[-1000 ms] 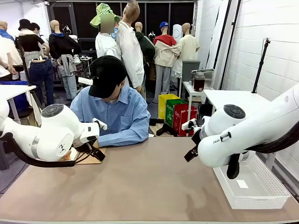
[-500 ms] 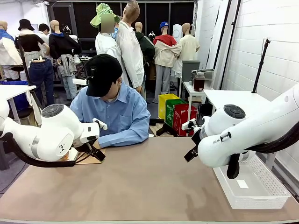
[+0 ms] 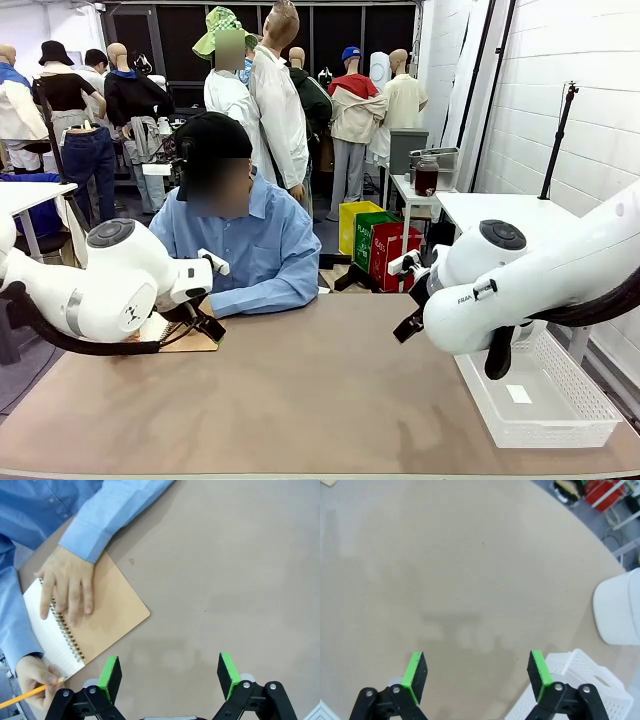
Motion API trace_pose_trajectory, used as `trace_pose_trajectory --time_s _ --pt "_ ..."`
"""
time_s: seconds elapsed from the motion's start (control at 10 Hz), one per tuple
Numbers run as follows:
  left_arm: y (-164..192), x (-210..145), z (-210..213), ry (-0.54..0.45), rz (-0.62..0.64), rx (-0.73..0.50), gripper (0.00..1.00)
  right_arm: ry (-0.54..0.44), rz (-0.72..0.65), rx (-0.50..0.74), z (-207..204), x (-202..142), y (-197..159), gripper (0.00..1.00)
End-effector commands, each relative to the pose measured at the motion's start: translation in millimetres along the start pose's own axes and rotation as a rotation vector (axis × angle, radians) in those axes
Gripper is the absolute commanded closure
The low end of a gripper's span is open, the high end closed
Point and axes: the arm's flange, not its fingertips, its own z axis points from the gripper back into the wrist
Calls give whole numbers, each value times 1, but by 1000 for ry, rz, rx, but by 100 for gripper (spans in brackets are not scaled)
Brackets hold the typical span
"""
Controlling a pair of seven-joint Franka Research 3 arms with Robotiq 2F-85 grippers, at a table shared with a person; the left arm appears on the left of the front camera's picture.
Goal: Sort the paper based on its condition.
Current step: If a person hands you a paper, place it in the Organizing basket , and if it's crumpled, put it in the Trash can.
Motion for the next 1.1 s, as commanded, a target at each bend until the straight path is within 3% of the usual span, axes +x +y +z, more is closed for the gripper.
trace_pose_trajectory --time_s 0.0,0.7,1.0 --pt "3 9 40 1 19 23 0 -21 29 51 40 11 -6 0" --pt "23 18 137 -61 24 24 0 -127 104 109 132 26 -12 0" --pt "30 28 156 -29 13 40 0 -91 115 79 149 45 -13 0"
